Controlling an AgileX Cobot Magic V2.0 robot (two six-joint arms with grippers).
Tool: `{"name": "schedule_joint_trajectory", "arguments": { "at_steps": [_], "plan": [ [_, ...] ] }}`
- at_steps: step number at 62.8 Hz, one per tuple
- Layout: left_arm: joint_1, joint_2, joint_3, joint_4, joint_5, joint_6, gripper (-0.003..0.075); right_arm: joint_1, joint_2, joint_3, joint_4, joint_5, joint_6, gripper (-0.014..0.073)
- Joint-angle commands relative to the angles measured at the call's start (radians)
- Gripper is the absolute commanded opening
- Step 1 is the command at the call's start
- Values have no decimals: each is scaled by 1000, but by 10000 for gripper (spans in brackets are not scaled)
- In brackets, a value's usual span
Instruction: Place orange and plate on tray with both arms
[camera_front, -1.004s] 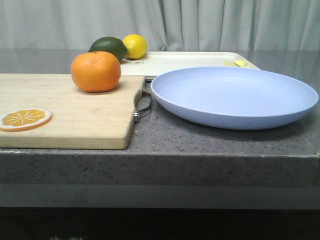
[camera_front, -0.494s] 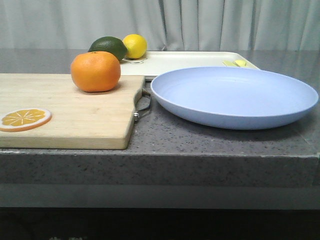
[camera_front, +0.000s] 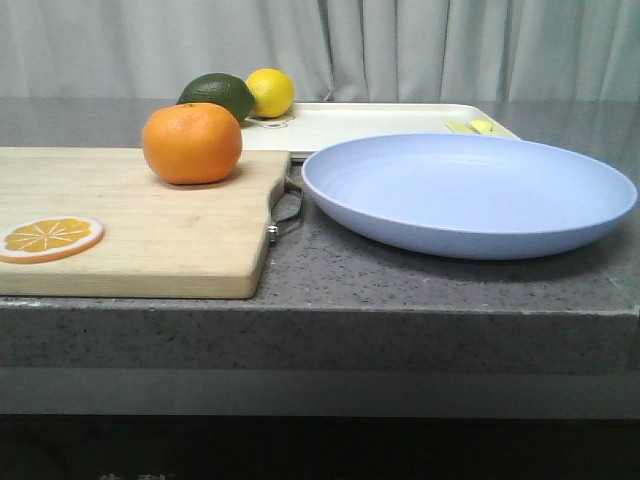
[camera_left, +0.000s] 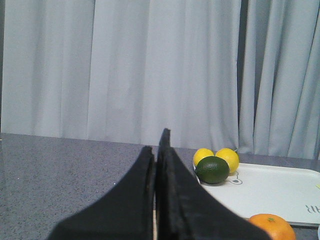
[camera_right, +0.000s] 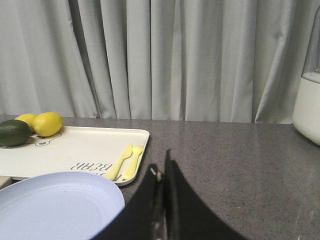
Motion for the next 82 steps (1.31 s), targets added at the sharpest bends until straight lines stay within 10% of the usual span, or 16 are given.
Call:
{"name": "schedule_joint_trajectory", "arguments": {
  "at_steps": [1, 56, 73, 82],
  "plan": [
    [1, 88, -116, -5, 17, 2, -18, -5, 88, -94, -13, -22, -10, -68],
    [1, 380, -262, 2, 233, 2, 5, -5, 484, -260, -18, 196, -32, -4],
    [1, 380, -262, 12, 233, 2, 550, -5, 484, -259, -18, 198, -36, 622],
    [-1, 392, -262, 17, 233, 15, 630, -4, 484, -259, -5, 204, -36, 631]
  ]
}}
